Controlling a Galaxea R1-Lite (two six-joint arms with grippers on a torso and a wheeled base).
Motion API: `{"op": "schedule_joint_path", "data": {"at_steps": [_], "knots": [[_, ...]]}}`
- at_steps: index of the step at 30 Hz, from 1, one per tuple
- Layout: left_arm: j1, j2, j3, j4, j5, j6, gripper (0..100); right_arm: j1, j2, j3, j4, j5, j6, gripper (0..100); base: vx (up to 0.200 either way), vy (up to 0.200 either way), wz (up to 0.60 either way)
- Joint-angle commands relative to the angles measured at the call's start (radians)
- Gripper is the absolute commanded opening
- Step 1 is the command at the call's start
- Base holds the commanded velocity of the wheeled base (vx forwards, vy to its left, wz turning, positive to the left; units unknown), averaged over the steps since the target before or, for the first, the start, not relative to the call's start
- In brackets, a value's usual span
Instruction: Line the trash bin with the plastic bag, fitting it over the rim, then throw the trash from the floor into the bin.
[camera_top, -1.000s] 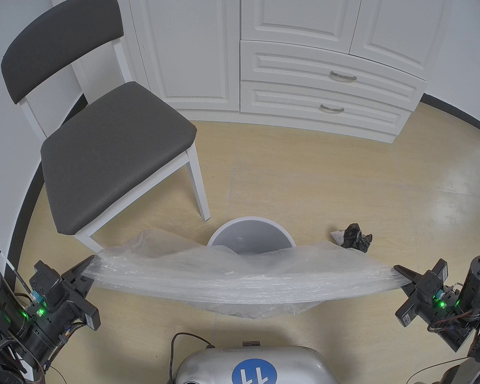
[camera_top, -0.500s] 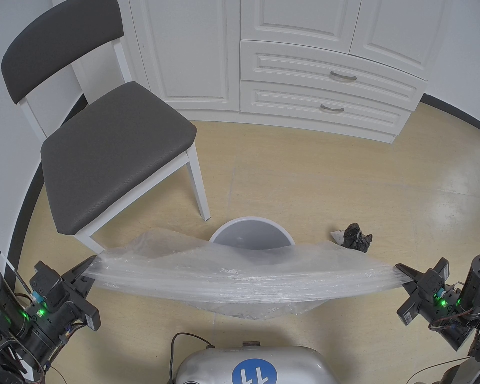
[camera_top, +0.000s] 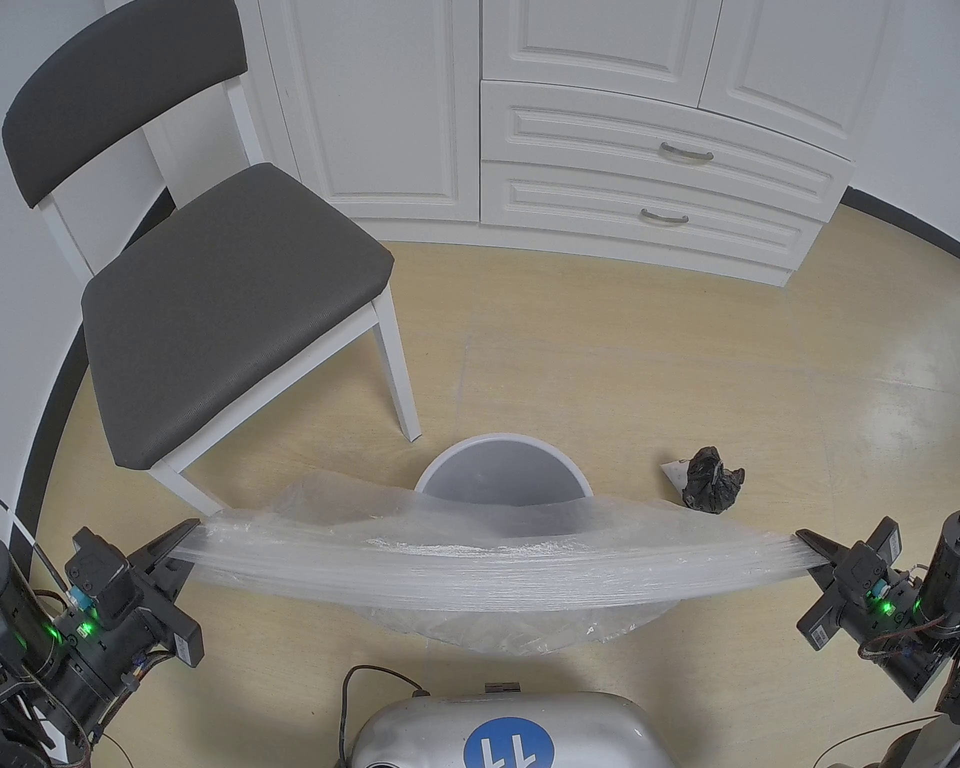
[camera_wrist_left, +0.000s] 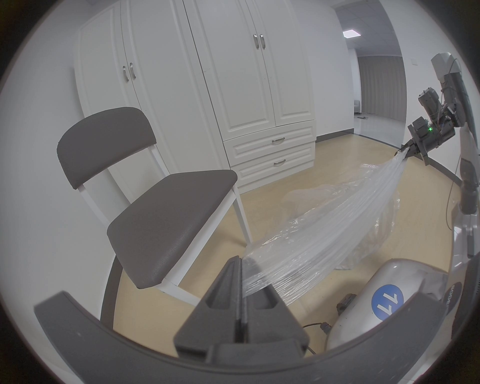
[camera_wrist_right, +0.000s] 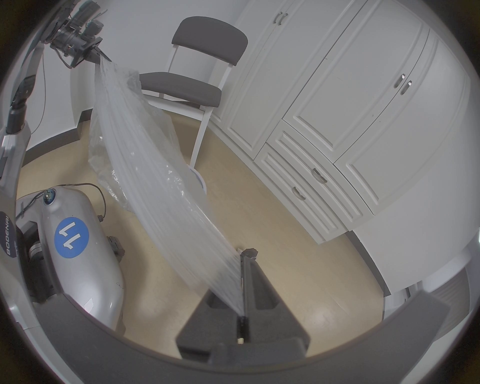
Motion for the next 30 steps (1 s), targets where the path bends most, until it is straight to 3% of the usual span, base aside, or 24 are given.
{"op": "schedule_joint_path", "data": {"at_steps": [1,6,8,20,30], "knots": [[0.002,0.000,0.000,0.002,0.004,0.000,0,-0.001,-0.006,-0.005,-0.001,-0.004,0.001,0,0.000,0.000,0.00],[-0.021,0.023,0.000,0.003,0.004,0.000,0,0.011,-0.001,-0.018,-0.008,0.000,0.003,0,0.000,0.000,0.00],[-0.074,0.078,-0.005,-0.014,0.007,-0.008,0,0.025,0.005,-0.024,-0.011,0.012,0.003,0,0.000,0.000,0.00],[-0.204,0.162,-0.025,-0.100,0.008,-0.085,0,0.115,0.019,-0.061,-0.010,0.055,0.070,0,0.000,0.000,0.00],[-0.273,0.442,-0.037,-0.485,0.050,-0.198,0,0.236,0.093,-0.120,-0.013,0.054,0.227,0,0.000,0.000,0.00]]}}
